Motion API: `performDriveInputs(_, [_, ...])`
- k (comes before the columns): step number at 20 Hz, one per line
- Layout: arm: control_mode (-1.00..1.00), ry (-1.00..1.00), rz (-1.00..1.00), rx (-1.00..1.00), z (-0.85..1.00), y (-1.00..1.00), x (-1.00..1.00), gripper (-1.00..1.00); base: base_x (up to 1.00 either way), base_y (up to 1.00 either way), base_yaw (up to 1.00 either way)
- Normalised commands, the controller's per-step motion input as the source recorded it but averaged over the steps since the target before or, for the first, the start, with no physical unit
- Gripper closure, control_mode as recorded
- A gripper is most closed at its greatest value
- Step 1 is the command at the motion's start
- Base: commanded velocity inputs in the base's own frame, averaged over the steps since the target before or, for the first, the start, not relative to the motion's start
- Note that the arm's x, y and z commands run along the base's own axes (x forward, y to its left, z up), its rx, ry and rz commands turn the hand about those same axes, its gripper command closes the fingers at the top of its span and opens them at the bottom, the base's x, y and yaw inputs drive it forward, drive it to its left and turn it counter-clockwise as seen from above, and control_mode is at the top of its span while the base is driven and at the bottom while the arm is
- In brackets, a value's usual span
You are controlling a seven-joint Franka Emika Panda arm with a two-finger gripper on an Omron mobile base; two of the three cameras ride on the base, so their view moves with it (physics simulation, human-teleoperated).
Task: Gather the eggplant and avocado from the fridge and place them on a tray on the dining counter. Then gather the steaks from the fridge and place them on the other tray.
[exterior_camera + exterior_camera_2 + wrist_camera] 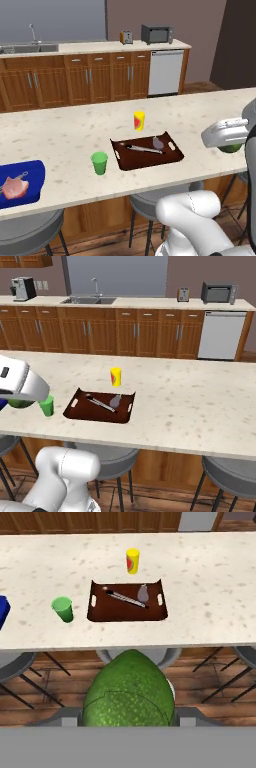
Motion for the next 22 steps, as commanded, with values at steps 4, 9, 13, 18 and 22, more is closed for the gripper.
performDriveInputs(4, [-1.0, 0.12, 0.0, 0.0, 0.0, 0.03, 0.75, 1.0, 0.24, 0.0, 0.0])
performDriveInputs(9, [-1.0, 0.21, 0.0, 0.0, -0.05, 0.11, 1.0, 1.0, 0.0, 0.0, 0.0])
performDriveInputs(13, [-1.0, 0.19, 0.0, 0.0, -0.32, 0.11, 1.0, 1.0, 0.0, 0.0, 0.0])
performDriveInputs(18, [-1.0, 0.07, 0.01, 0.0, -0.75, 0.04, 0.99, 1.0, 0.0, 0.0, 0.0])
performDriveInputs(22, [-1.0, 0.0, 0.04, 0.0, -0.98, 0.0, 0.93, 1.0, 0.0, 0.0, 0.0])
